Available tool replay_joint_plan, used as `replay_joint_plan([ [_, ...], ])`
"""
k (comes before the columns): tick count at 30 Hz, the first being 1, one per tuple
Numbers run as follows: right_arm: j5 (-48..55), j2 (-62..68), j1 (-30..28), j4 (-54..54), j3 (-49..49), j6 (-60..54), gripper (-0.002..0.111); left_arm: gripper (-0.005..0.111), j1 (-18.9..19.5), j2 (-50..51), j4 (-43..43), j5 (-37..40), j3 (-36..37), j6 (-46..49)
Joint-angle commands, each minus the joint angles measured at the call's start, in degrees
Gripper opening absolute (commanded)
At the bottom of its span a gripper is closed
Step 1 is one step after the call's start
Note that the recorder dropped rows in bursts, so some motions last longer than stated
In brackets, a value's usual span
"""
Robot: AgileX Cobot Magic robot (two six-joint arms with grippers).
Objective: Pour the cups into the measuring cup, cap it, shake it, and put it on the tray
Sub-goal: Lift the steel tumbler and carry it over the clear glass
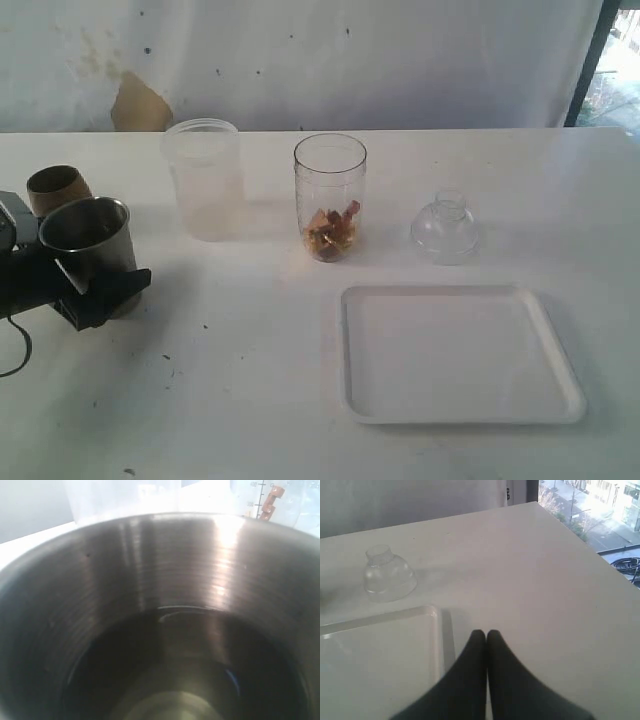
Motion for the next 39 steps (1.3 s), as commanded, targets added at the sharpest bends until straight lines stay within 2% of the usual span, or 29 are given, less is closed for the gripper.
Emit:
replay_joint_plan([
  [1,-0.4,-0.3,0.2,-0.2,0.3,0.1,0.000,0.105,-0.2,0.0,-0.1,-1.0,-0.1,-0.4],
  [8,-0.4,-0.3,0.2,-0.2,0.3,0.1,0.000,0.104,-0.2,0.0,-0.1,-1.0,-0.1,-1.1],
  [10,-0.4,-0.3,0.2,-0.2,0.3,0.1,0.000,0.090,-0.2,0.0,-0.1,-1.0,-0.1,-1.1],
  [12,-0.4,-0.3,0.2,-0.2,0.3,0.1,0.000,0.056,-0.2,0.0,0.0,-1.0,-0.1,-1.1],
  [16,-0.4,-0.3,0.2,-0.2,0.3,0.1,0.000,0.005,-0.2,0.0,2.9,-1.0,-0.1,-0.7],
  [17,-0.4,-0.3,0.2,-0.2,0.3,0.1,0.000,0.000,-0.2,0.0,3.2,-1.0,-0.1,-0.4],
  [23,-0.4,-0.3,0.2,-0.2,0.3,0.1,0.000,0.000,-0.8,-0.6,6.0,-1.0,-0.1,-6.0],
  [39,-0.4,-0.3,0.2,-0.2,0.3,0.1,0.000,0.000,-8.4,-9.4,-5.2,-1.0,-0.7,-9.7],
])
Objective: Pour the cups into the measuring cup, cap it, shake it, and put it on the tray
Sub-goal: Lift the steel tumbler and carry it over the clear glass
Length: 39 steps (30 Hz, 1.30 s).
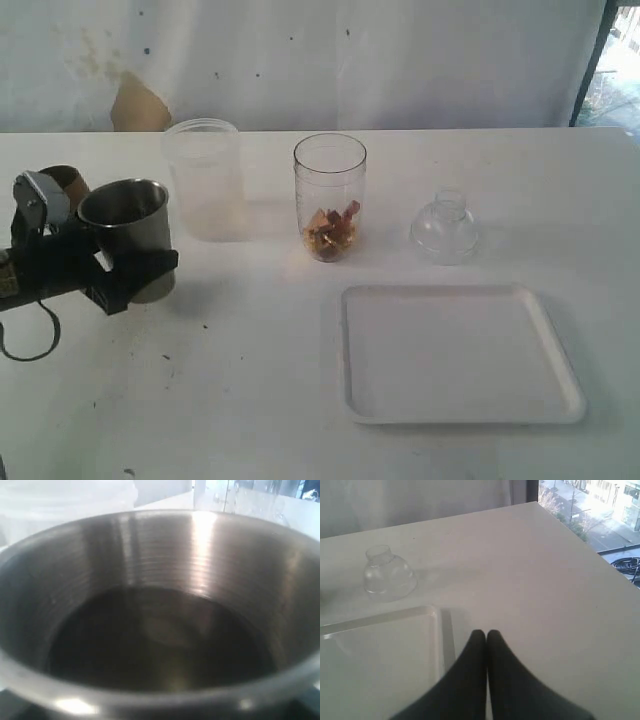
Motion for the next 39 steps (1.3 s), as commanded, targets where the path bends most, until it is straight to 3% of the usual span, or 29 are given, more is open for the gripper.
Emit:
replay_joint_plan([
  [1,-0.4,-0.3,0.2,-0.2,0.3,0.0,0.000,0.000,-1.4,-5.5,-3.1,-3.1,-1.1,-3.1],
  [8,-0.4,-0.3,0.2,-0.2,0.3,0.0,0.000,0.000,-3.9,-11.7,-1.0,-3.1,-6.8,-18.1],
  [15,-0.4,-0.3,0.2,-0.2,0.3,0.0,0.000,0.000,-8.3,-12.4,-1.0,-2.7,-14.4,-21.4],
  [24,-0.4,-0.3,0.2,-0.2,0.3,0.0,0.000,0.000,-13.7,-12.2,-1.0,10.0,-23.7,-22.3],
  [29,-0.4,-0.3,0.2,-0.2,0.3,0.0,0.000,0.000,-15.4,-10.4,-1.0,15.6,-28.8,-23.7],
  [39,-0.4,-0.3,0.2,-0.2,0.3,0.0,0.000,0.000,-15.8,-4.2,-1.5,17.4,-37.1,-25.3],
])
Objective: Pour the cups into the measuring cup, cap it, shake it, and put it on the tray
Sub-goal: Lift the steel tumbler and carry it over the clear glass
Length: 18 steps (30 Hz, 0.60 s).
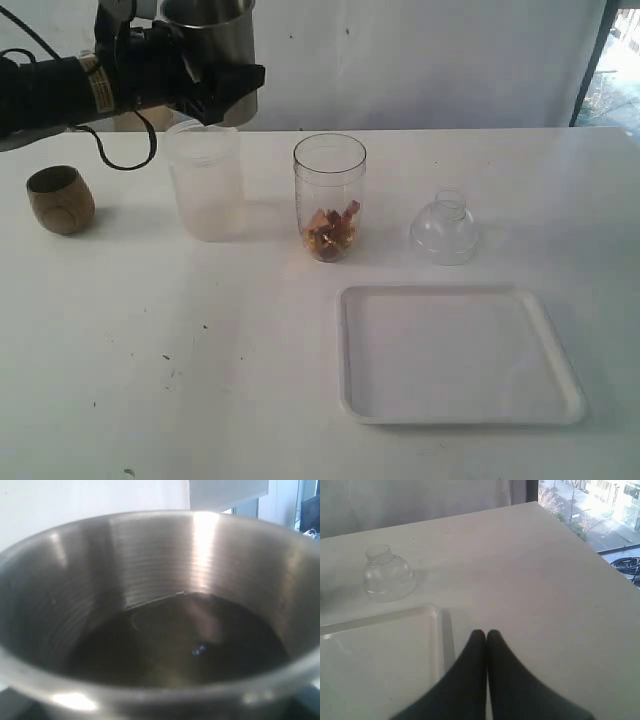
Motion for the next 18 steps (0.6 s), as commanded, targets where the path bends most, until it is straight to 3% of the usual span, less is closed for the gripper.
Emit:
replay_joint_plan([
  [1,-0.4,-0.3,0.2,-0.2,0.3,0.0,0.000,0.000,-0.2,2.9,-2.9,-1.4,-4.3,-1.2],
  [18,-0.4,-0.3,0.2,-0.2,0.3,0.0,0.000,0.000,-2.0,14.5,-2.9,1.9,-23.1,-1.2],
])
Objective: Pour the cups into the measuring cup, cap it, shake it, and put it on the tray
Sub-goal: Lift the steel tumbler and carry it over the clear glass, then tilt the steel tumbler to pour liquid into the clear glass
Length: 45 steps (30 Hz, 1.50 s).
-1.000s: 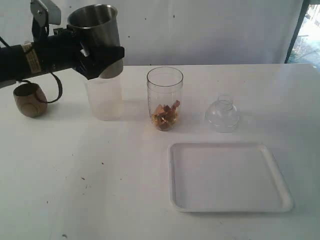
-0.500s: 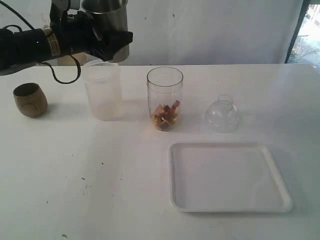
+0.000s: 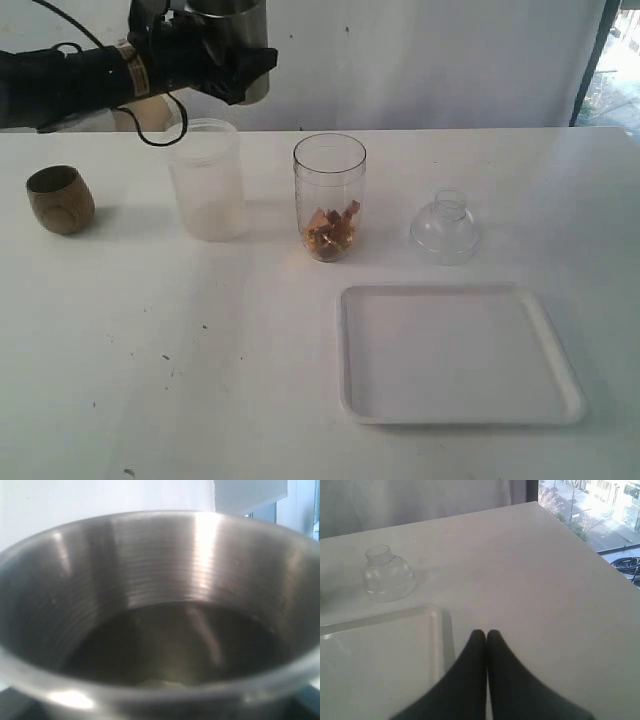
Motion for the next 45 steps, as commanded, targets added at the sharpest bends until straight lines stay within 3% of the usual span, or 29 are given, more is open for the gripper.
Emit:
replay_joint_plan([
  [1,-0.4,-0.3,0.2,-0.2,0.3,0.0,0.000,0.000,-1.7,2.8,-2.8,-0.5,-5.9,-0.4],
  [9,-0.4,-0.3,0.2,-0.2,0.3,0.0,0.000,0.000,-4.1,8.2,-2.5,2.5,-12.9,0.0],
  [15,-0.4,-0.3,0.2,-0.2,0.3,0.0,0.000,0.000,-4.8,10.4,-2.6,4.1,-15.7,10.6],
  [33,-0.4,-0.3,0.2,-0.2,0.3,0.0,0.000,0.000,-4.8,12.4,-2.9,1.9,-16.0,18.4],
  [38,-0.4,-0.3,0.2,-0.2,0.3,0.0,0.000,0.000,-4.8,12.4,-2.9,0.6,-16.0,24.3],
  [45,-0.4,-0.3,0.2,-0.2,0.3,0.0,0.000,0.000,-4.8,12.4,-2.7,0.4,-16.0,24.3],
])
